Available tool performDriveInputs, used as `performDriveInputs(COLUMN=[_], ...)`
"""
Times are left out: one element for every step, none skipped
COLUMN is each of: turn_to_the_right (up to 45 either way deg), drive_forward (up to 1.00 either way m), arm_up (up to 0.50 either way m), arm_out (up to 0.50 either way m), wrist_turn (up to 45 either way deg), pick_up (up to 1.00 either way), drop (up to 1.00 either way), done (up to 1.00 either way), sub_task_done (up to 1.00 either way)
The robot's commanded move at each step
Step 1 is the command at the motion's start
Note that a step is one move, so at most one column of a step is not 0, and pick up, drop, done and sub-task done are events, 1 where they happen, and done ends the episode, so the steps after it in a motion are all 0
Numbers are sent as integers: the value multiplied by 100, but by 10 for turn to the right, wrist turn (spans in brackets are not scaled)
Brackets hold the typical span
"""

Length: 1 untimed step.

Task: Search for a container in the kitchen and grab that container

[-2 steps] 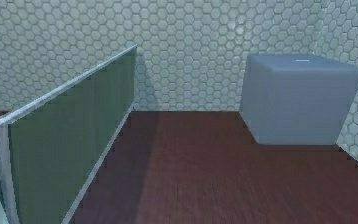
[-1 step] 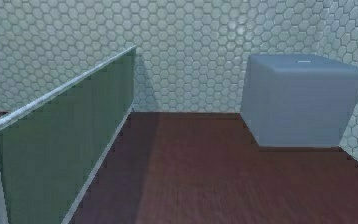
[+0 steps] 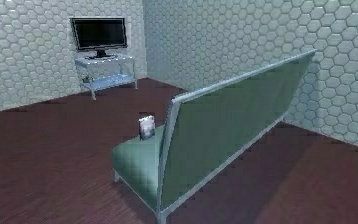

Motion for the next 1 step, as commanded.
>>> performDriveInputs(turn_to_the_right=[-360], drive_forward=[0], arm_up=[0], arm_out=[0], wrist_turn=[0], pick_up=[0], drop=[0], done=[0], sub_task_done=[0])
